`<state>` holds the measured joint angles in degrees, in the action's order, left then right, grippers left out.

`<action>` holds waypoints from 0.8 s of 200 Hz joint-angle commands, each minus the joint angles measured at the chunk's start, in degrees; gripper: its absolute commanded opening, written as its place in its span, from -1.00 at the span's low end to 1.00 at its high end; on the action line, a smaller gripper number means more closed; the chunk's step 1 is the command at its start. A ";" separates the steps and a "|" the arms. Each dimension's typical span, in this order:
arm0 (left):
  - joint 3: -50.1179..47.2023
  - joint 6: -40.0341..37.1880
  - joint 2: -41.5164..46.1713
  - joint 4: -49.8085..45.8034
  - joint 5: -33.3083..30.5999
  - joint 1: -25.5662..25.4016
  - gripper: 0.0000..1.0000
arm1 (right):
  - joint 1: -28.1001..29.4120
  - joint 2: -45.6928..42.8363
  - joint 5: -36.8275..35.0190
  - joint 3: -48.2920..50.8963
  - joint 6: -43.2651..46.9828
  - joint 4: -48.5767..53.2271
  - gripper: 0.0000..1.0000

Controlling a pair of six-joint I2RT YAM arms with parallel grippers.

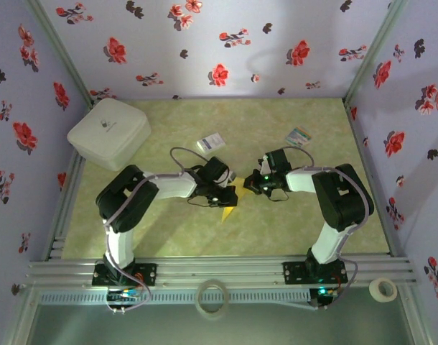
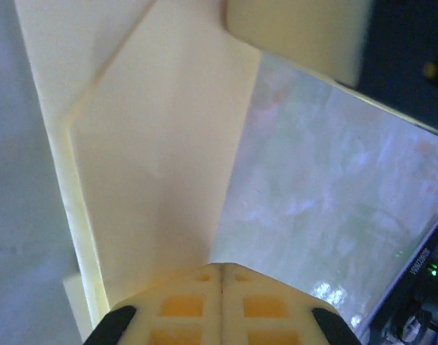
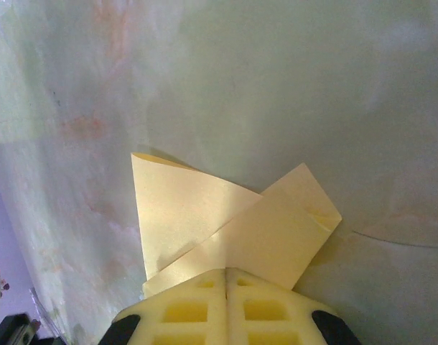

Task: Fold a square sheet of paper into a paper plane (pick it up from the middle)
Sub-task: Fold the wing for the fifth time at the center of the table.

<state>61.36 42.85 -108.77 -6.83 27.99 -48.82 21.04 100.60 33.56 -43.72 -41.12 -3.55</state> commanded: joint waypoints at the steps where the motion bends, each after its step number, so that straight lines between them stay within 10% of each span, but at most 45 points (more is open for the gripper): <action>1: -0.10 -0.93 3.95 -2.75 -0.26 -1.21 -0.89 | -0.25 1.01 -6.25 0.86 0.38 5.63 -1.00; 160: -11.33 0.82 6.21 -3.88 -4.29 -2.47 -0.90 | -0.29 0.98 -7.28 0.82 0.47 6.19 -1.00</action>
<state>53.43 43.11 -104.27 -5.30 25.36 -50.63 21.06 100.44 32.97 -43.81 -41.10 -3.14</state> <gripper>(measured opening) 0.050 0.058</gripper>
